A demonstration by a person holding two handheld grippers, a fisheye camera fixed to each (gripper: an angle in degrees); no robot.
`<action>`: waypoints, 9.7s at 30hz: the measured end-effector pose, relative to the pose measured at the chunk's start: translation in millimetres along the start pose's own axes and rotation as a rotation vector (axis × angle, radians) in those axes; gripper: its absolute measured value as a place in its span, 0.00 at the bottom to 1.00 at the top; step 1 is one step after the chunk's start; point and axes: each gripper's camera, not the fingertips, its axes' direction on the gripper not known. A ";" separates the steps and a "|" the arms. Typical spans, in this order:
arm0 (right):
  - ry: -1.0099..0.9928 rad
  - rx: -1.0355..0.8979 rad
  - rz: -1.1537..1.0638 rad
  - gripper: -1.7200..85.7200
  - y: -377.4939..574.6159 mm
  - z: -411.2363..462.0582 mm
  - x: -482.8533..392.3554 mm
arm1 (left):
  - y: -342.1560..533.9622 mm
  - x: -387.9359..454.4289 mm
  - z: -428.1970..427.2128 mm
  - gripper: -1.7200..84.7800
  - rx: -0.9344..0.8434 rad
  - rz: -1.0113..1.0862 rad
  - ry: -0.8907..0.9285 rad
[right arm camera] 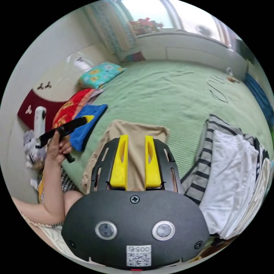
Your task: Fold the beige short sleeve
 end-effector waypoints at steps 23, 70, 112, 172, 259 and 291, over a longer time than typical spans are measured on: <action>0.214 -0.247 -0.253 0.00 -13.8 71.5 -144.2 | -2.1 -50.5 42.7 0.01 -0.169 -0.019 0.123; 0.352 -0.618 -0.523 0.03 -162.0 199.0 -160.8 | 8.7 45.1 65.0 0.01 -0.337 0.150 0.062; 0.342 0.234 -0.067 0.18 309.6 -70.7 -112.8 | 240.0 136.4 -262.3 0.14 0.124 0.106 0.177; 0.181 0.138 -0.052 0.09 439.2 4.0 -60.6 | 366.3 21.4 -211.3 0.02 -0.122 -0.270 0.268; 0.017 0.032 -0.317 0.10 105.7 36.5 -129.8 | 377.0 123.1 -204.6 0.01 -0.246 -0.126 0.050; 0.273 0.139 0.022 0.01 302.5 -19.4 -64.2 | 356.5 126.3 -209.6 0.03 -0.079 -0.132 0.011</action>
